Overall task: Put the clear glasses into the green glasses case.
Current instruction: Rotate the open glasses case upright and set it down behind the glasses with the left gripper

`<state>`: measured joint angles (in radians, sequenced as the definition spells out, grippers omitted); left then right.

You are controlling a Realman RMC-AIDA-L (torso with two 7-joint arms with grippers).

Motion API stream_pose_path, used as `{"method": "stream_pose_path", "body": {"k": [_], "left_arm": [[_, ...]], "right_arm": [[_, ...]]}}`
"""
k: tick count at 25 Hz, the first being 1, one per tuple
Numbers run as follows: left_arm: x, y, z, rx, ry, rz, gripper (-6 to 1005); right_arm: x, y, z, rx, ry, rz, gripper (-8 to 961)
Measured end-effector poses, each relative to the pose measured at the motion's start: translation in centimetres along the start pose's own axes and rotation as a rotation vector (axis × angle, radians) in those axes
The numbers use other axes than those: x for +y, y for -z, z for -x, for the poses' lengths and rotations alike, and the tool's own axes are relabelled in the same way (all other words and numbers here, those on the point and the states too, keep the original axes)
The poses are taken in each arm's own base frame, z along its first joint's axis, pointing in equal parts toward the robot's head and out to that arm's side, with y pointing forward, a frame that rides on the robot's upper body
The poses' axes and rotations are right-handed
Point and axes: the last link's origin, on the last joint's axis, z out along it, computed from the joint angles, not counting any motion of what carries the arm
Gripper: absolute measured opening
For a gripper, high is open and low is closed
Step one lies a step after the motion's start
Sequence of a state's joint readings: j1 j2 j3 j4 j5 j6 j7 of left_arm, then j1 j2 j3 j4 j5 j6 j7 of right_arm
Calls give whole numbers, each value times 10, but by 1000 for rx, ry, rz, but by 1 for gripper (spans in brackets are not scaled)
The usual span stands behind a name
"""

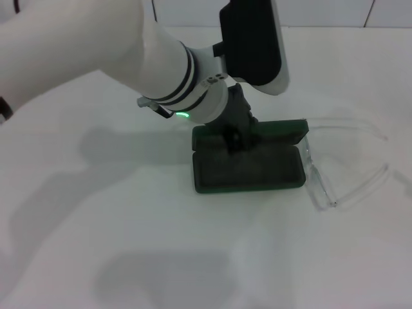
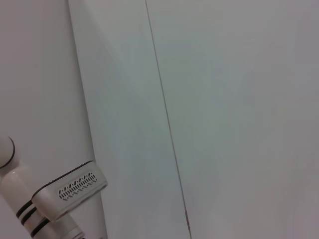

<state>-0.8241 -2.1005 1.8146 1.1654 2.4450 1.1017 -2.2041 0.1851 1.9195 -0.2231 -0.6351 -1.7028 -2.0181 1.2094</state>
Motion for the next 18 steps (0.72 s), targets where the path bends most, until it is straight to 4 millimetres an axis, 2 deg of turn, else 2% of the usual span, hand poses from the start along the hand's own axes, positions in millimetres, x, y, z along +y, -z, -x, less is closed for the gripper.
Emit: {"method": "stream_pose_path", "body": {"k": [18], "left_arm": [[6, -7, -16, 39, -67, -23, 219]], "right_arm": [[4, 3, -3, -4, 8, -1, 678]]}}
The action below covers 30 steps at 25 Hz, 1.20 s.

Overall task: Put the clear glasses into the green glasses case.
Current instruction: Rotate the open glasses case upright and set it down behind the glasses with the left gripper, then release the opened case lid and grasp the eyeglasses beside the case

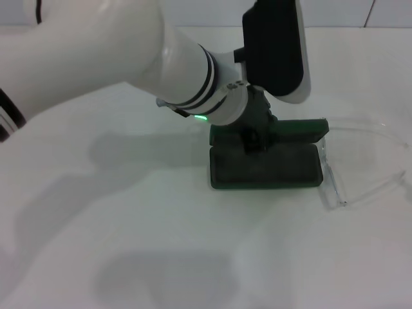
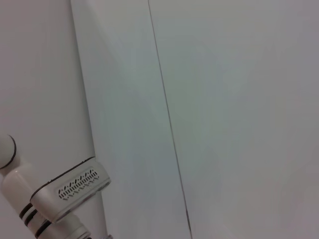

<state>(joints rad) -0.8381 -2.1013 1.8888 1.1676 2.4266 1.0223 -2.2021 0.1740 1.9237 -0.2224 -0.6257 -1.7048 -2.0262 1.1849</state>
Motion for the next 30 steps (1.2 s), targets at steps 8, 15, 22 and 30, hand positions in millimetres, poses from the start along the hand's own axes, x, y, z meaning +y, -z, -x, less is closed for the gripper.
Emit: {"method": "stream_pose_path", "body": {"k": [8, 15, 22, 30], "left_arm": [[4, -2, 2, -10, -10, 6, 222], [5, -2, 3, -11, -12, 15, 239], [6, -1, 2, -5, -44, 15, 348], [0, 21, -11, 50, -31, -1, 469]], "right_arm": [[1, 1, -1, -2, -1, -2, 673], [1, 1, -1, 0, 4, -2, 668], [0, 1, -4, 18, -1, -11, 663], [-5, -7, -7, 128, -66, 34, 658]]}}
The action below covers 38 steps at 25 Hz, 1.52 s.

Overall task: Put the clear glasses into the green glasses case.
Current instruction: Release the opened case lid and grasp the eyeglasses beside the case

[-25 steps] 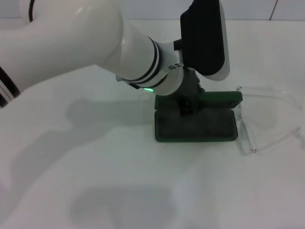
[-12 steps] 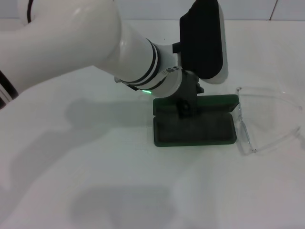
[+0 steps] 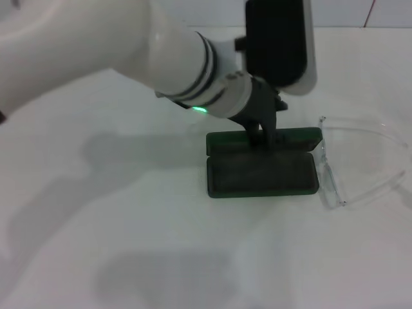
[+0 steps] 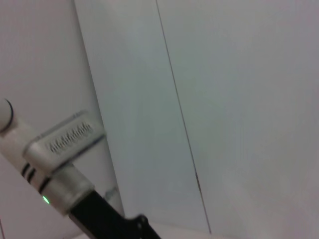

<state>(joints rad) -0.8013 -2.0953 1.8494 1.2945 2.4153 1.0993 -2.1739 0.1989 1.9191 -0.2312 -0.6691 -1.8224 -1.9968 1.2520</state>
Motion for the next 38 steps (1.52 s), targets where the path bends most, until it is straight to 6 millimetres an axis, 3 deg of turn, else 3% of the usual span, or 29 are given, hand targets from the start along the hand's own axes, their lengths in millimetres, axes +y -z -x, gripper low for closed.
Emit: {"method": "stream_pose_path", "body": {"k": [3, 5, 6, 8, 11, 13, 17, 20, 25, 33, 38], "left_arm": [[-4, 29, -3, 74, 74, -12, 486], [-8, 62, -9, 199, 134, -54, 485], [-8, 66, -10, 215, 138, -58, 485], [-14, 105, -9, 370, 193, -129, 484], [-16, 149, 3, 557, 264, -203, 485], [-16, 181, 23, 699, 340, -252, 485], [-4, 216, 62, 840, 391, -302, 484], [2, 219, 79, 856, 408, -299, 481], [2, 207, 92, 865, 440, -267, 475], [6, 191, 101, 882, 441, -223, 474], [6, 184, 102, 911, 404, -202, 474]], "right_arm": [[-9, -19, 5, 88, -60, 24, 656], [-13, -35, 14, 182, -94, 42, 654], [-14, -42, 17, 218, -113, 46, 654], [-16, -60, 32, 308, -145, 42, 652], [-16, -88, 53, 414, -207, 39, 650], [-18, -111, 67, 512, -248, 29, 649], [-14, -161, 84, 714, -274, 35, 646], [-9, -196, 90, 869, -284, 8, 640], [3, -235, 85, 1112, -323, -19, 630], [15, -283, 71, 1320, -245, -112, 576], [19, -298, 64, 1369, -163, -165, 563]]}}
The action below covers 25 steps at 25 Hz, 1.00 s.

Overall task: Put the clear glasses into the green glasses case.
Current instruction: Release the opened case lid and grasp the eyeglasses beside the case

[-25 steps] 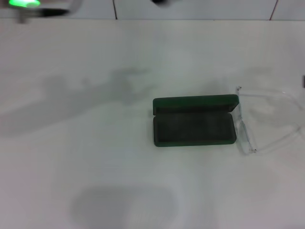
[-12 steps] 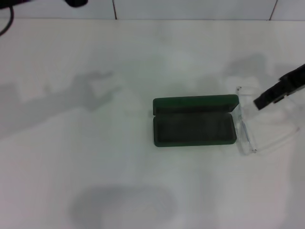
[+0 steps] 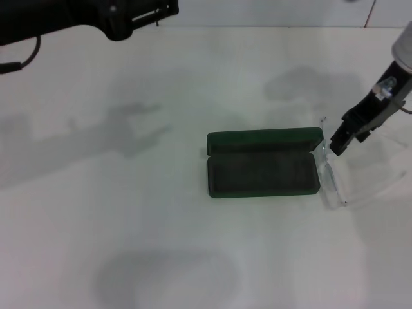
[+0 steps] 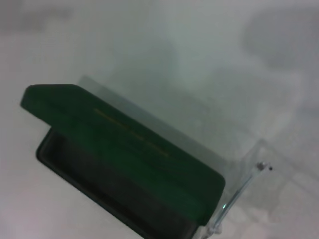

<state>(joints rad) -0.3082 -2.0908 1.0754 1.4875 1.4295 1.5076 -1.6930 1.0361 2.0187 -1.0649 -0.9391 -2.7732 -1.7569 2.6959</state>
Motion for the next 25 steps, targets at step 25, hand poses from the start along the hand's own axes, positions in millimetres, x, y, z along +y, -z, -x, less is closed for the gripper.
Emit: {"method": "stream_pose_path", "body": {"k": [25], "left_arm": [[2, -8, 21, -35, -1, 32, 472]], "right_arm": [[8, -37, 13, 46, -22, 20, 524]]}}
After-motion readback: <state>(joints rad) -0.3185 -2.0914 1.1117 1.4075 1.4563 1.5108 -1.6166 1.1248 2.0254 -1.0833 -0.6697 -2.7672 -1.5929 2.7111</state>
